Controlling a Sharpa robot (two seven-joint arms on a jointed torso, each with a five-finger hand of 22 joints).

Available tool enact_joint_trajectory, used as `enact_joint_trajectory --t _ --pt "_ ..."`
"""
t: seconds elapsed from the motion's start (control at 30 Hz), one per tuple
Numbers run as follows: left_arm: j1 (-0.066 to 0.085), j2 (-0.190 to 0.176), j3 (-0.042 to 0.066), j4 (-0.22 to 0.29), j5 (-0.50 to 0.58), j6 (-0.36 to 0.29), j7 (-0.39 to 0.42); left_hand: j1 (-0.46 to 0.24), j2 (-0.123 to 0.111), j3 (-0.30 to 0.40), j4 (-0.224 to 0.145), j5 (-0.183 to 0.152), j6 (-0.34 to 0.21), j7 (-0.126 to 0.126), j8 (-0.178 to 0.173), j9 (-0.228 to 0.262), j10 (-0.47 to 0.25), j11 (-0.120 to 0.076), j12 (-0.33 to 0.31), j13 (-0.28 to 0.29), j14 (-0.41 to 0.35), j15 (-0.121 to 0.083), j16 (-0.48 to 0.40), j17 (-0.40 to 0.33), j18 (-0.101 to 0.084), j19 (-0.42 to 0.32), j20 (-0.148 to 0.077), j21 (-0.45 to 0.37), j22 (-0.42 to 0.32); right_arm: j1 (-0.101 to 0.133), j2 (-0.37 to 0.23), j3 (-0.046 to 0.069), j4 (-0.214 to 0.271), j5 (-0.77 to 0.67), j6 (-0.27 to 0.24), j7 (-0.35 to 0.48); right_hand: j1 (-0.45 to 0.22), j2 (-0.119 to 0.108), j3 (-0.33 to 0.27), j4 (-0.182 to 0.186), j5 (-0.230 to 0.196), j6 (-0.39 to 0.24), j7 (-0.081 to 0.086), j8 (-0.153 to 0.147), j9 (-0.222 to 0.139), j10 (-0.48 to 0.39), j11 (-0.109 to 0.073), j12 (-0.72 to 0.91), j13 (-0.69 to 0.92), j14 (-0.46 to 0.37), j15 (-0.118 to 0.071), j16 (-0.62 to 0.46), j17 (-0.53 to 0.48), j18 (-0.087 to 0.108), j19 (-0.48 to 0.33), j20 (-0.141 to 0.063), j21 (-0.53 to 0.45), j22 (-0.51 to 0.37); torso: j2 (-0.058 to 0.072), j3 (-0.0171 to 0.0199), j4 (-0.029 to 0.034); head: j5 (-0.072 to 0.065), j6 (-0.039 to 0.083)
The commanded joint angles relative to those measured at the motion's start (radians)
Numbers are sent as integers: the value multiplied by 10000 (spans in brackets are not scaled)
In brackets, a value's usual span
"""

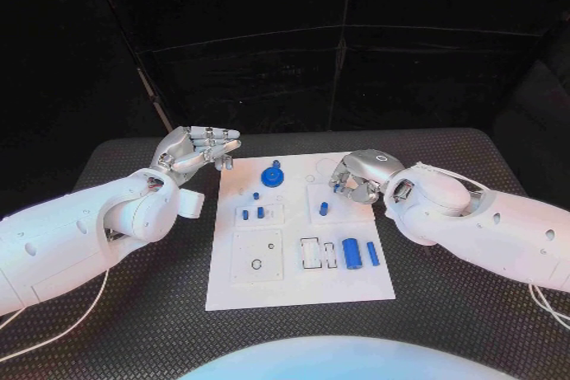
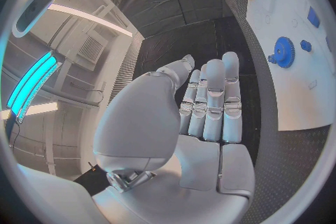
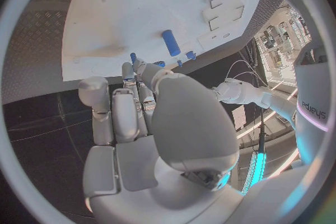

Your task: Assemble the parts on the task board

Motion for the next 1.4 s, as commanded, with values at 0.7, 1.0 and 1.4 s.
enact_joint_trajectory --t 0.7,1.0,1.4 --pt "-37 278 13 -82 60 274 11 33 52 -121 17 32 -118 36 -34 -8 -144 31 74 4 -114 50 -80 -20 37 -22 106 -126 -59 3 761 13 1549 947 -343 605 -194 -27 162 -92 27 9 90 -63 14 97 13 -101 8 318 -12 48 -4 -48 -10 31 58 -5 27 -35 37 764 -252" --pt "-32 333 13 -37 60 276 3 16 51 -145 29 31 -127 42 -31 -7 -158 37 87 6 -121 57 -88 -22 37 -23 113 -142 -72 -196 1353 -517 1243 892 31 718 -205 -27 173 -100 37 7 94 -67 13 95 16 -106 8 319 -10 51 -2 -46 -18 32 54 -17 25 -29 26 1172 -435" --pt "-26 423 14 -10 60 292 -19 6 50 -160 37 32 -131 43 -28 -5 -164 40 95 8 -124 60 -91 -22 37 -23 117 -152 -79 -502 1846 -680 811 534 375 671 -225 -36 182 -115 43 -1 101 -76 12 89 21 -116 9 316 -6 45 -15 -41 -36 34 44 -41 25 -27 20 1400 -612"
